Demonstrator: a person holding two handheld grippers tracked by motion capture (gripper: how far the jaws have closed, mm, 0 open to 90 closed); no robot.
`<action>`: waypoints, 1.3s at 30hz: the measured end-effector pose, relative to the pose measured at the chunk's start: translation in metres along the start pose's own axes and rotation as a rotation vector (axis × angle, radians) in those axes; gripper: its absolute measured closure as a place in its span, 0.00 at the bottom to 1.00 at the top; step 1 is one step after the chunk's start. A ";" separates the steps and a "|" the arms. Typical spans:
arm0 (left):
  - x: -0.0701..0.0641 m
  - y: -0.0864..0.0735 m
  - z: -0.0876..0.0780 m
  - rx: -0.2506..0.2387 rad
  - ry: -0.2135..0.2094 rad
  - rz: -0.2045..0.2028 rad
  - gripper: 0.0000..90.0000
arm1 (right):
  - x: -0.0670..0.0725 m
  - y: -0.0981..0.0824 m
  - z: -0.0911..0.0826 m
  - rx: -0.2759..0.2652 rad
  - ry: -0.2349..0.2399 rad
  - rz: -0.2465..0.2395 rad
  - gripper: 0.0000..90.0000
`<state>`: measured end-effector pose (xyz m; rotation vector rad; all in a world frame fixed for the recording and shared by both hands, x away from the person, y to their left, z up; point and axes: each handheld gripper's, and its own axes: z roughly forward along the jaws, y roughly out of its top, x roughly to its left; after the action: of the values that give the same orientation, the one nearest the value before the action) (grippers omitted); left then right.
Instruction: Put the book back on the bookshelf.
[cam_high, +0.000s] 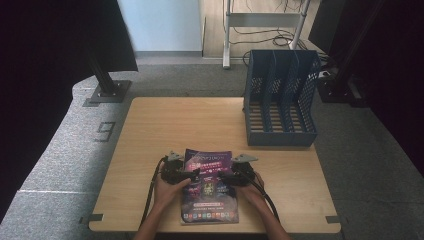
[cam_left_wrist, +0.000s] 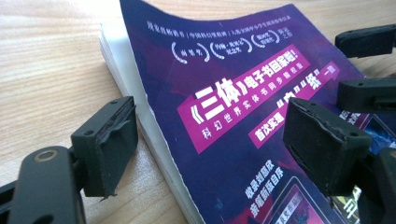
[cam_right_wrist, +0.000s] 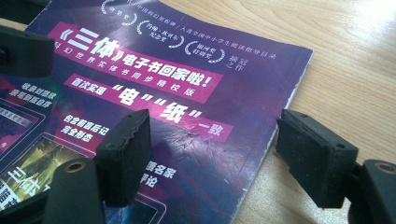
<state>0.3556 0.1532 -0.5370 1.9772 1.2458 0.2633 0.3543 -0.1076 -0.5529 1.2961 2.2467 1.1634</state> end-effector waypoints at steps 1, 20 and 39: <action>-0.001 0.000 0.001 0.002 0.006 0.003 0.20 | 0.000 0.000 0.000 0.000 0.001 0.000 0.29; -0.006 -0.002 0.006 0.015 0.058 0.016 0.21 | 0.000 0.000 0.000 -0.002 -0.004 -0.007 0.29; -0.019 0.005 -0.003 -0.048 -0.117 0.008 0.34 | 0.002 0.000 0.000 -0.004 -0.015 0.001 0.29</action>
<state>0.3477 0.1379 -0.5274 1.9286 1.1466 0.1770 0.3533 -0.1063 -0.5531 1.3000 2.2324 1.1533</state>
